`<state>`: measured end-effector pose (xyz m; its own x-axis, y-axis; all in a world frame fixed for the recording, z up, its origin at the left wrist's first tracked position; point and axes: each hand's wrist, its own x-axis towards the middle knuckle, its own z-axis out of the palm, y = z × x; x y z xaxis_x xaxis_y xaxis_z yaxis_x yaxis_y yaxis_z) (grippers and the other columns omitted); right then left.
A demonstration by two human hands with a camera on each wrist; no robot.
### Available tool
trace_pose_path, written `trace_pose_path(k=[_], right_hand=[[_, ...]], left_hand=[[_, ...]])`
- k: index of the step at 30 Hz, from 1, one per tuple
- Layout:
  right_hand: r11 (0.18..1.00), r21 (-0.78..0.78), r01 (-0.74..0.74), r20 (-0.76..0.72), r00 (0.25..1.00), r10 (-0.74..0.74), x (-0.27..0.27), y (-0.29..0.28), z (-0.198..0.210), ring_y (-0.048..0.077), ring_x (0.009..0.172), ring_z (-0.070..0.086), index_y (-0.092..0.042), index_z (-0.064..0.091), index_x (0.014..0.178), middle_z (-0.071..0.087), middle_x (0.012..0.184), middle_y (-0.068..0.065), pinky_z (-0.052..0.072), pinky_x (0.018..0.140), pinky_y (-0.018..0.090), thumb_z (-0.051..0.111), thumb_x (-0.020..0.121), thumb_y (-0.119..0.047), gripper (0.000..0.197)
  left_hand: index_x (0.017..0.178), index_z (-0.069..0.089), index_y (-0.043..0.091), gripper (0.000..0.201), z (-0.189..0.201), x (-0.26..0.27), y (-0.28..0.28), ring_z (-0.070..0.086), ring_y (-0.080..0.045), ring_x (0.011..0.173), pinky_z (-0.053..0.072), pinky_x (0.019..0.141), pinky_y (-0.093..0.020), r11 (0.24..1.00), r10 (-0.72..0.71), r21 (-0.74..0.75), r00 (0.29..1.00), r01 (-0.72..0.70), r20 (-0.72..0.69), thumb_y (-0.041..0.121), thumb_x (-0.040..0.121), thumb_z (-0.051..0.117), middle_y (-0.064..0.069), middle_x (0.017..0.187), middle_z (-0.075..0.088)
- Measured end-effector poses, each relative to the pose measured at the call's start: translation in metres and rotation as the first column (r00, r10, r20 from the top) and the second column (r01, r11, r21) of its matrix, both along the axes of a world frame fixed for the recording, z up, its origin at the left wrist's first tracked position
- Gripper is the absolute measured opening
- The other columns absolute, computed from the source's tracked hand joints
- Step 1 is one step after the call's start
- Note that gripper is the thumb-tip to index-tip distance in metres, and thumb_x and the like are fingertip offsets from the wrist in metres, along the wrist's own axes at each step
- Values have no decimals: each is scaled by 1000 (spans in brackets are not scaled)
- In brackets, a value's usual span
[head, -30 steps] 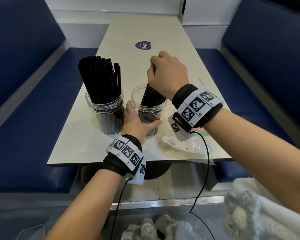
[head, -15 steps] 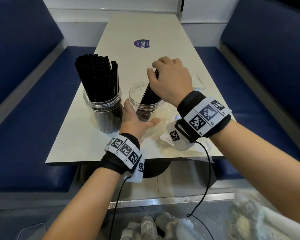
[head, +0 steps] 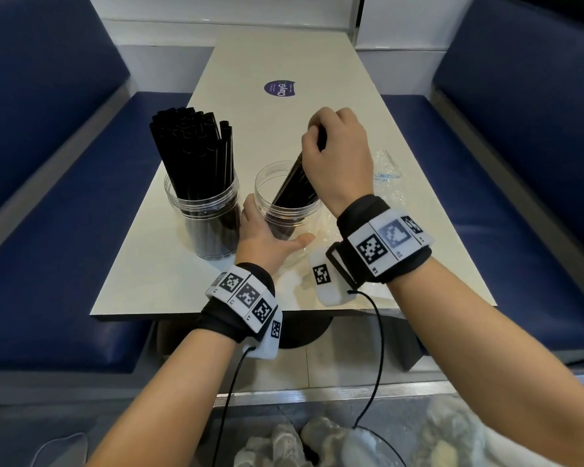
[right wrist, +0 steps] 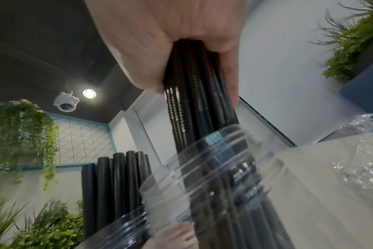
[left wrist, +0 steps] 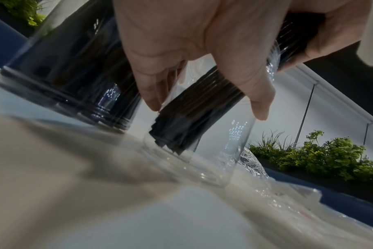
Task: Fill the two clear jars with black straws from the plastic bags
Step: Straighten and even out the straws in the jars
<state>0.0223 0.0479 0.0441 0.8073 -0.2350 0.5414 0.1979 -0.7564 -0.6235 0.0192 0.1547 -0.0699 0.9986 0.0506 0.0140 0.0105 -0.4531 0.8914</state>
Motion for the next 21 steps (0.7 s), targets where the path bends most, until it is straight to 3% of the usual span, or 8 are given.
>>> trace_pose_path(k=[2,5,7,10,13,18,21], right_hand=[[998,-64,1,-56,998,-4,-3,0,-1,27,107,48,-11,60,105,54,119,6,45,72,35,41,92,-19,25],[971,-240,-16,-168,985,-26,3,-3,-1,27,127,36,-16,58,119,44,140,1,41,86,35,41,93,-24,33],[970,-240,-29,-198,980,-20,8,-5,0,27,125,39,-13,57,121,47,136,5,41,89,35,41,92,-25,34],[981,-194,-23,-183,983,-14,14,-4,1,30,100,52,-8,58,107,53,109,9,40,72,33,43,90,-23,28],[991,-134,-10,-146,989,-10,16,-1,2,29,87,52,-5,58,95,46,91,6,33,66,30,45,87,-21,22],[999,24,26,-34,999,-25,11,0,2,27,88,53,-5,59,98,57,102,10,35,67,29,43,91,-18,21],[996,-75,47,-98,994,-54,9,1,-1,27,96,51,-8,57,102,56,106,8,37,68,33,37,94,-22,26]], left_hand=[[142,17,8,115,0,0,0,35,-25,135,33,112,-41,1000,7,17,1000,-7,-2,36,55,87,-12,145,34],[144,15,6,114,2,-1,-1,30,-24,138,28,114,-36,999,8,39,1000,-8,15,34,59,86,-12,148,30],[145,14,6,114,3,-3,-2,28,-23,139,26,115,-33,999,6,36,1000,-6,26,33,60,86,-12,150,28],[144,15,5,112,3,-4,-2,28,-23,139,26,113,-30,999,5,45,999,-7,34,32,61,85,-13,149,28],[144,16,7,110,5,-5,-2,31,-23,137,28,111,-30,999,8,49,999,-9,31,33,62,84,-11,148,29],[143,18,10,107,6,-7,-2,34,-24,134,31,111,-33,999,6,37,999,-8,41,30,62,85,-10,146,32],[145,14,8,110,6,-5,-2,28,-23,139,25,111,-30,999,-3,39,1000,2,25,30,63,84,-10,150,27]])
